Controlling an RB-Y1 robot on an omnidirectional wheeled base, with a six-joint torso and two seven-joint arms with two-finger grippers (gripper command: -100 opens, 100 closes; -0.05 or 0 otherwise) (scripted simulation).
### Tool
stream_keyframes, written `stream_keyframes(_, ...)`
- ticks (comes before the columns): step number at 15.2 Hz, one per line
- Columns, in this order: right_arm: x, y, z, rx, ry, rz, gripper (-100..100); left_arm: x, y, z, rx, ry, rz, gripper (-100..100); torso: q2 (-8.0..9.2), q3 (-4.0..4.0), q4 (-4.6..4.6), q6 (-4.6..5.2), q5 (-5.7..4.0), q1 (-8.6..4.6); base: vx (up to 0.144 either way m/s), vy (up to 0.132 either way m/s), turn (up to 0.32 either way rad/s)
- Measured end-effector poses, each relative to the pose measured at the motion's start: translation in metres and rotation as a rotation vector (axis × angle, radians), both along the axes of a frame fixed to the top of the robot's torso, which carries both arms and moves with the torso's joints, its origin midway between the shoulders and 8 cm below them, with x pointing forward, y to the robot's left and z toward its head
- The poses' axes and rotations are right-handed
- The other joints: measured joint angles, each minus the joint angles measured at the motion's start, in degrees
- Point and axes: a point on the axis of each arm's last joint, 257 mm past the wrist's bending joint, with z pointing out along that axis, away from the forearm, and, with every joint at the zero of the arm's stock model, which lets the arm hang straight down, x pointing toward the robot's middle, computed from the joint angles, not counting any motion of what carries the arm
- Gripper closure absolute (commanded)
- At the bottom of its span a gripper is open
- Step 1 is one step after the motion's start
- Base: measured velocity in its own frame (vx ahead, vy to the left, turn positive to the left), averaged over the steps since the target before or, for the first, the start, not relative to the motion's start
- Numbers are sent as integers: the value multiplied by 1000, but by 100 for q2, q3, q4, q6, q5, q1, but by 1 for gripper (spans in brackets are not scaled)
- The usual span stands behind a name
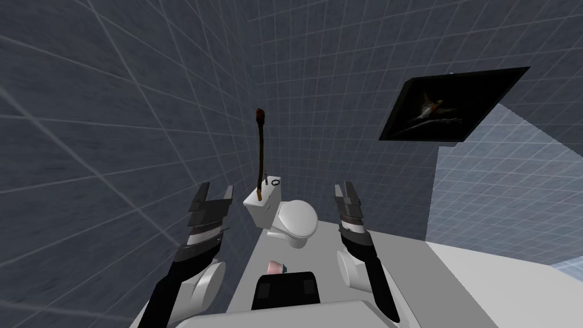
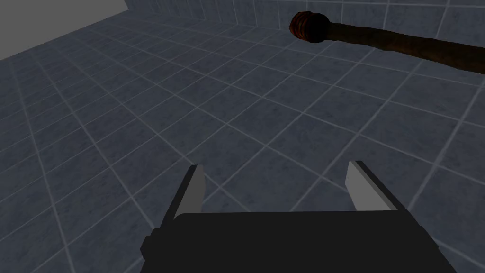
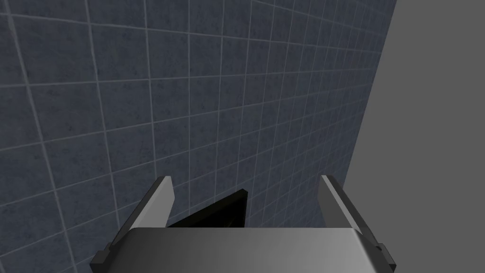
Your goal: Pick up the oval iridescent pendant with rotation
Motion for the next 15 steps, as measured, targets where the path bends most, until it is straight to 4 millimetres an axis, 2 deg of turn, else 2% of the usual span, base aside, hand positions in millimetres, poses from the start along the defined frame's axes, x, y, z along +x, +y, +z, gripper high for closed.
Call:
stream_keyframes(2, 0, 0, 0, 0, 0, 0, 0, 6, -2, -5, 24, 18, -21, -100, 24, 13, 4, 0, 2, 8, -112, 19, 32)
stream_keyframes(6, 0, 0, 0, 0, 0, 0, 0, 29, -9, -22, 63, 77, -68, -100, 40, 23, 9, 1, 3, 11, -98, 18, 21)
stream_keyframes(15, 0, 0, 0, 0, 0, 0, 0, 87, -4, -68, 68, 226, -123, -100, 6, 3, 1, 1, 1, 2, -27, 4, 14)
